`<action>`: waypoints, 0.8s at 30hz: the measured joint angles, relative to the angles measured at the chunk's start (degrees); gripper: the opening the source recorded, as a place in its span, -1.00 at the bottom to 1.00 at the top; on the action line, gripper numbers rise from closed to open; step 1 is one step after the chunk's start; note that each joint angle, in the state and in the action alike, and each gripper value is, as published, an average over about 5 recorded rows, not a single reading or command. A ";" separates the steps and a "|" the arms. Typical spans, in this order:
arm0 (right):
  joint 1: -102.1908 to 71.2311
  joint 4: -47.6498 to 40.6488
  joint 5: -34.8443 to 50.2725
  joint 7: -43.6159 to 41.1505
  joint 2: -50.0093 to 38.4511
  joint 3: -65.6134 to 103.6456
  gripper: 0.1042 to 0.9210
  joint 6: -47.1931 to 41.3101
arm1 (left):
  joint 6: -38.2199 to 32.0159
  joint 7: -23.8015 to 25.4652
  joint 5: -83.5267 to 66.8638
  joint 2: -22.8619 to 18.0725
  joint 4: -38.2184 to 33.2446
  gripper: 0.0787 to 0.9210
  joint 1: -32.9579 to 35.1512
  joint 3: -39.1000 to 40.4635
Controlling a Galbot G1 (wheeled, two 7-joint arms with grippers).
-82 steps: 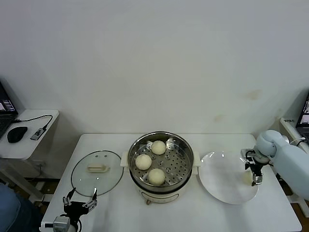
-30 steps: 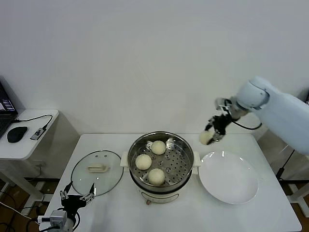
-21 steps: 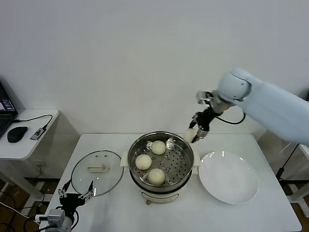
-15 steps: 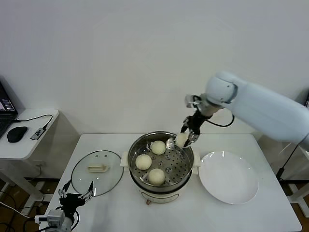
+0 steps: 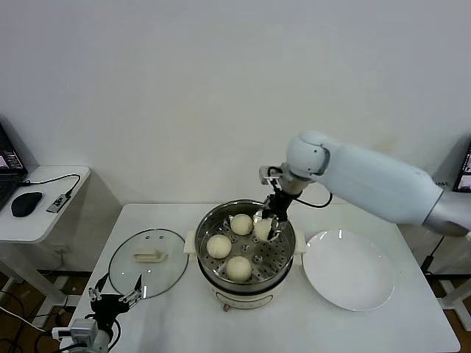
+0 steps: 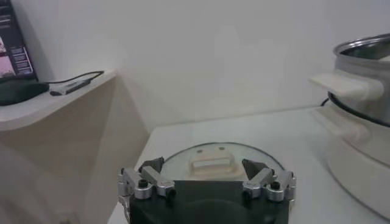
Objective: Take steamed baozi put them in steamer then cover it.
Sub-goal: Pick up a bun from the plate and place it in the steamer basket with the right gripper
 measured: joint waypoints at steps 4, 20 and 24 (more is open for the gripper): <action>-0.83 -0.24 -0.74 0.19 0.38 -0.20 0.20 0.03 | -0.02 -0.06 -0.02 0.03 0.06 0.77 0.09 0.03; -1.91 -0.01 -1.86 0.11 0.53 0.17 0.67 -0.16 | -0.04 -0.03 0.04 0.05 0.39 0.77 -0.03 0.18; -1.34 0.84 -1.50 -0.03 -0.52 0.91 0.75 -0.20 | 0.08 0.08 0.15 -0.22 0.20 0.77 -0.09 0.44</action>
